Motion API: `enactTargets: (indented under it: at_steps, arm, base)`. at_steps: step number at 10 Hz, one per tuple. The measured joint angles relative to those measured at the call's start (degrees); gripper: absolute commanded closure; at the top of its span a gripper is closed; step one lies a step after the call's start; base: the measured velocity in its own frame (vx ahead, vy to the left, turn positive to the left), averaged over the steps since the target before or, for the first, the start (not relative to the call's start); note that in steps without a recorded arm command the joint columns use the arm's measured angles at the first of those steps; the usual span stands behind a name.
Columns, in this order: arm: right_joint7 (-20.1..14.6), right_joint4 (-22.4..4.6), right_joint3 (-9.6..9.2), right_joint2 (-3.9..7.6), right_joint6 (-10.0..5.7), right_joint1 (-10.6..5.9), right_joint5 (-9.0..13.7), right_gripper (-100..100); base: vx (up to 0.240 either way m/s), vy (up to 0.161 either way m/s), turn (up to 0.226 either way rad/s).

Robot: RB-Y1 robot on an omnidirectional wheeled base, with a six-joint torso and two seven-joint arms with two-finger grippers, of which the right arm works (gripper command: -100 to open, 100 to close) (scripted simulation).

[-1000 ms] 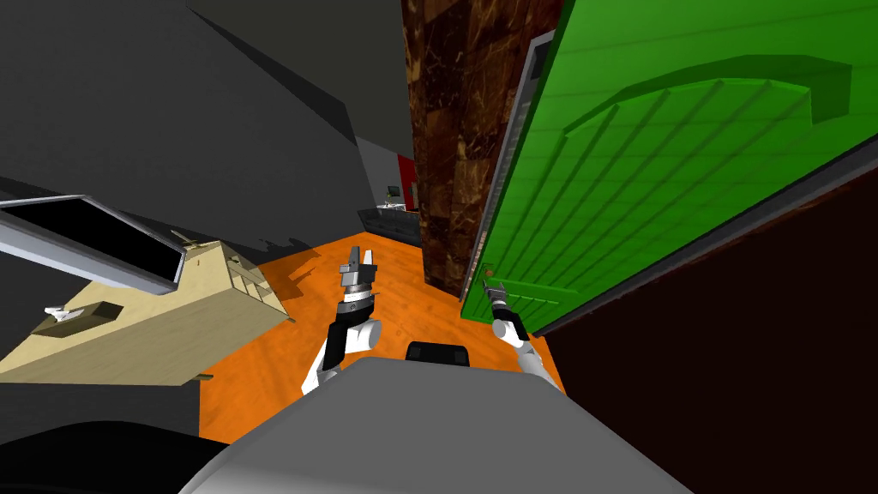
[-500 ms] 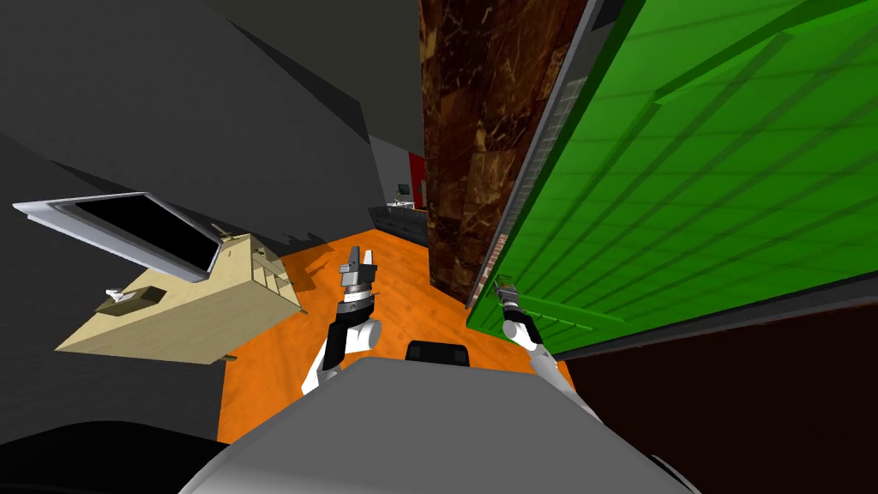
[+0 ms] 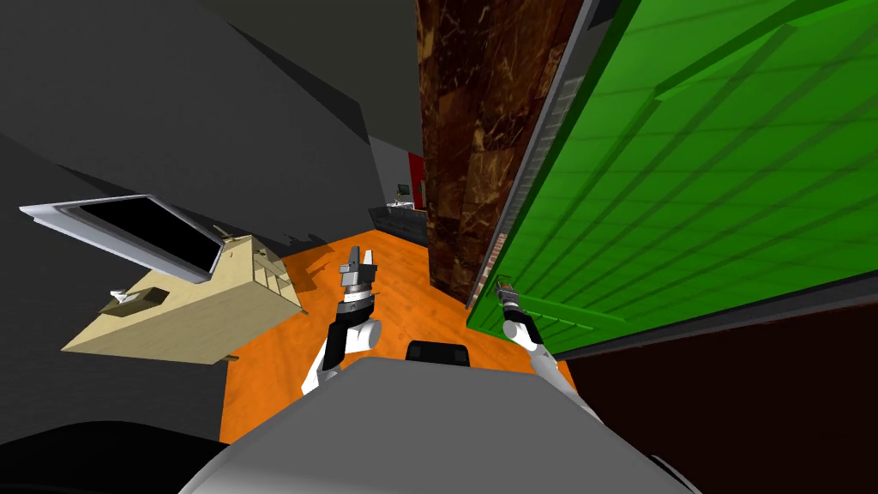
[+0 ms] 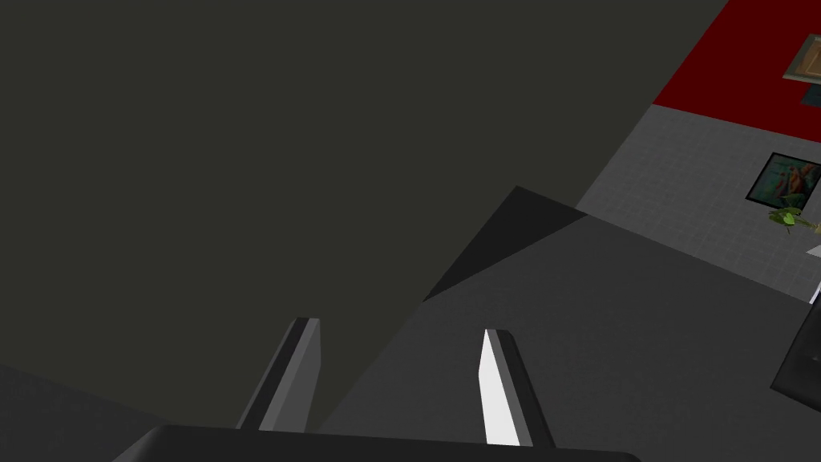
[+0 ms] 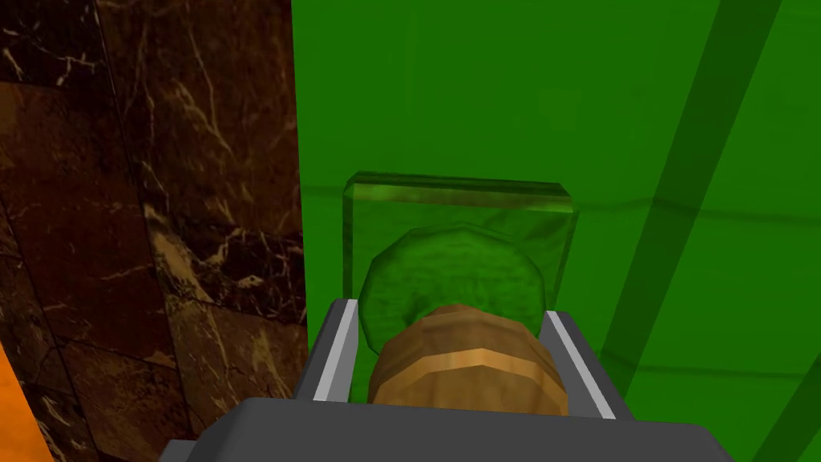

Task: Pull the door open

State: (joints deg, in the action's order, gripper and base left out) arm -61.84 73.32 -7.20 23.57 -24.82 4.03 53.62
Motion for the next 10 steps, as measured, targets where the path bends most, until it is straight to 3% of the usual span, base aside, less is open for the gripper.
enactTargets:
  at_steps: [2,10]
  arm:
    - [0.0,0.0,-0.02,-0.01,0.01,0.01,0.0,100]
    - [-5.3,1.8,-4.32,5.40,-1.82,2.19,0.7,100]
  base:
    - [-0.072,-0.032,0.077]
    - [-0.235,-0.072,0.174]
